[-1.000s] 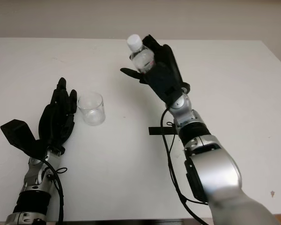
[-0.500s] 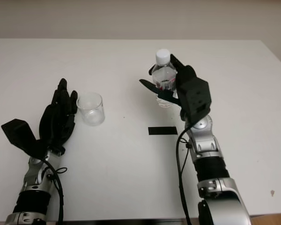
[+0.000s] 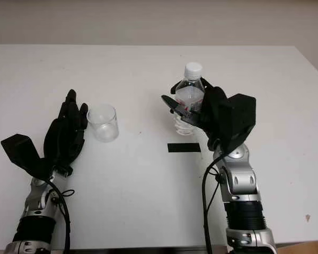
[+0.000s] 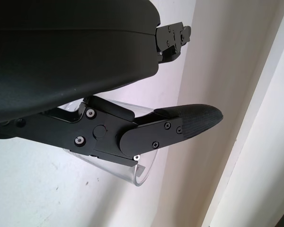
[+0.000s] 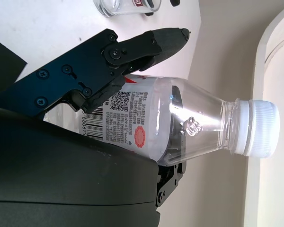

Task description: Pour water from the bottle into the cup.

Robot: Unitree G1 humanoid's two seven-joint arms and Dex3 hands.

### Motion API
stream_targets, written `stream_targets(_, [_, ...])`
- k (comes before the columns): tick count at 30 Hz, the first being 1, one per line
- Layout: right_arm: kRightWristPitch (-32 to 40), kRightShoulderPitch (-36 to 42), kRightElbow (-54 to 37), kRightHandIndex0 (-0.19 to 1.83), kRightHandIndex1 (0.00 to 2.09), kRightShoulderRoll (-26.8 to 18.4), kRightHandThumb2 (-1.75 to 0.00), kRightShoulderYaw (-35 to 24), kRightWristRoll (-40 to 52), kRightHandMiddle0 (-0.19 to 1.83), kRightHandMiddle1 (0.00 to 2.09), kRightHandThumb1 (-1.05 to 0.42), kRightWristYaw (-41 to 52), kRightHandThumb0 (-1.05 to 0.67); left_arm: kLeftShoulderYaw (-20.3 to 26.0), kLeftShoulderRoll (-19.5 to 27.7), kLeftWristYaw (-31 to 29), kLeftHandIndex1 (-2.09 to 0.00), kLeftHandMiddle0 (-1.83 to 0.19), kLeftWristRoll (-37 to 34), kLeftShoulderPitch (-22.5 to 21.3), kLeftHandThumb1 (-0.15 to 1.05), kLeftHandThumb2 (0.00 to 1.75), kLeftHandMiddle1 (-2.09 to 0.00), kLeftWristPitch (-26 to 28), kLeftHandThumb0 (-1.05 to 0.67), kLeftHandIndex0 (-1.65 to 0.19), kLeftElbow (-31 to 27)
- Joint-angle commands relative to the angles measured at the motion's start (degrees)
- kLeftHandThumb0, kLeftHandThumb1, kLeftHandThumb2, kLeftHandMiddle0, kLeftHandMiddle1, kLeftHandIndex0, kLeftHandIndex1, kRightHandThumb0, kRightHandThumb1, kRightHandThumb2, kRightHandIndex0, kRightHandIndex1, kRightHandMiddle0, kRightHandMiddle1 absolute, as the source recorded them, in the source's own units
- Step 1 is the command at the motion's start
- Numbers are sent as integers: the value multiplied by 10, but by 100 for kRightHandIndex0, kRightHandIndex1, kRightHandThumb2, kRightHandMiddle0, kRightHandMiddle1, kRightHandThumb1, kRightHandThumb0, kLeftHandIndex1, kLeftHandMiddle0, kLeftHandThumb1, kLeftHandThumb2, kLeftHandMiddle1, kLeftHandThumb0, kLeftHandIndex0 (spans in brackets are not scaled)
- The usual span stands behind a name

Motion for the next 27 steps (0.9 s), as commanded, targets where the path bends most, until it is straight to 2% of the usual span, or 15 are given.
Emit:
stream_targets(1, [7,1,-8,152,209,7,-38,-2,0,107,209,-105,-4,-39,2,4,-1,-5,15,2,9,105,62,-5,1,-70,17,-8])
stream_targets(10, [14,1,18,160,209,9,-39,-1,-4,115,209,-105,-2,-39,1,5,-1,-5,14,2,13,105,62,-6,2,-69,17,-15])
stream_targets(20, [46,14,3,157,209,9,-40,-1,-5,113,209,-105,4,-39,2,7,0,-5,15,2,16,105,61,-5,8,-70,17,-21])
stream_targets(27, [38,29,-4,159,209,15,-40,-1,-9,115,209,-105,-1,-38,4,9,-2,-6,15,-1,18,105,60,-6,10,-70,16,-24])
